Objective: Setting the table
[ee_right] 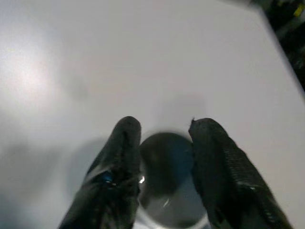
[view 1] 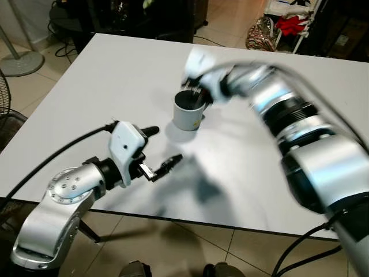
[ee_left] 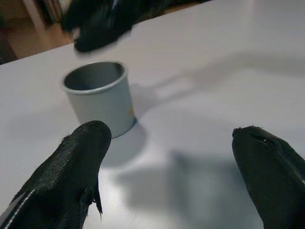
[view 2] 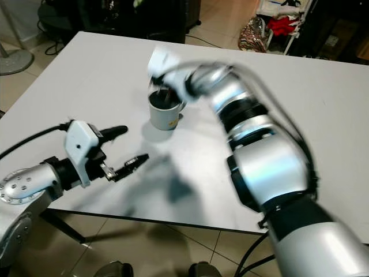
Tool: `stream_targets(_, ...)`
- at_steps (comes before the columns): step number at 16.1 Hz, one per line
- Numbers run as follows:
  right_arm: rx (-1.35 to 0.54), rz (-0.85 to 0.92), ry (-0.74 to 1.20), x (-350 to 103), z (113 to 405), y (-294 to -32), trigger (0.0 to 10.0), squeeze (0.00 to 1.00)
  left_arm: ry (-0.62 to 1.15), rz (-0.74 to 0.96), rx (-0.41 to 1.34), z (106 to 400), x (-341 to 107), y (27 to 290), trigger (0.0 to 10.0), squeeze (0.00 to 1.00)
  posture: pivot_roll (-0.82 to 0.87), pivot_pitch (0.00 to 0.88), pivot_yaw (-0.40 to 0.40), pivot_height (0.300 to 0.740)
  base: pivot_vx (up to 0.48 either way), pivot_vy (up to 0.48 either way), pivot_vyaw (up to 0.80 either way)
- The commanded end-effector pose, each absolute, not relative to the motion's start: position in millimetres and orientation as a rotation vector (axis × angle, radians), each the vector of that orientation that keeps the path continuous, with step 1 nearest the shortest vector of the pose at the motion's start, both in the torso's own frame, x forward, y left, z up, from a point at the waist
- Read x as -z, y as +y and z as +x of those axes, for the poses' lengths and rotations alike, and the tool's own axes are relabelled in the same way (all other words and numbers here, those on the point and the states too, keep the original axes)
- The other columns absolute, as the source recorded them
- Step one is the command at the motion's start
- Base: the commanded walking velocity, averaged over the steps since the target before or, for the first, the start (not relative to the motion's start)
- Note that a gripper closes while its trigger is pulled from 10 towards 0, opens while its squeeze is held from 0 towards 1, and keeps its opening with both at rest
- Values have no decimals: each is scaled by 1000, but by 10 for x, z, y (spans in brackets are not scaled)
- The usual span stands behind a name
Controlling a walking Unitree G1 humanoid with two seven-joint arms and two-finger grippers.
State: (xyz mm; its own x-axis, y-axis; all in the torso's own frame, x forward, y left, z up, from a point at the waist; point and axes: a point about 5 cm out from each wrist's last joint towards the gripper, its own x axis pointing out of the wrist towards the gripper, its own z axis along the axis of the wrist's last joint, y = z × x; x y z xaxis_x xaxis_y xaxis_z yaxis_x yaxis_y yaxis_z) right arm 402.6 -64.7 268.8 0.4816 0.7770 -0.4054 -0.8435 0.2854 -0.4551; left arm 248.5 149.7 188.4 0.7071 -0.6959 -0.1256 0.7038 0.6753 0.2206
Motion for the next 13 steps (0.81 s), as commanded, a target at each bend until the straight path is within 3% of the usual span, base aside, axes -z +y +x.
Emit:
stream_targets(1,-1125,-616,21,-2866,4002,-662,10000,1000,-9,254,765,2470,-1939,1483,10000,0,-23,41,-3,740,0,0,0)
stream_targets(5,-1056,-403,-111,-2832,3920,-904,10000,1000,-40,128,643,2458,-1963,1459,10000,0,-34,26,24,740,0,0,0)
stream_targets(9,-861,-190,-230,-2639,3461,-1167,10000,1000,-45,43,460,2368,-1889,1459,10000,0,-41,19,32,740,0,0,0)
stream_targets(10,-783,-145,-226,-2519,3293,-1200,10000,1000,-28,54,362,2363,-1814,1516,10000,145,-47,24,36,740,0,0,0)
stream_targets(12,-667,-20,-227,-2332,3031,-1218,10000,1000,-3,69,248,2336,-1707,1596,10000,141,-60,29,43,740,0,0,0)
stream_targets(13,-551,72,-174,-2008,2765,-1220,10000,0,-19,76,221,2311,-1707,1592,10000,149,-52,36,29,740,0,0,0)
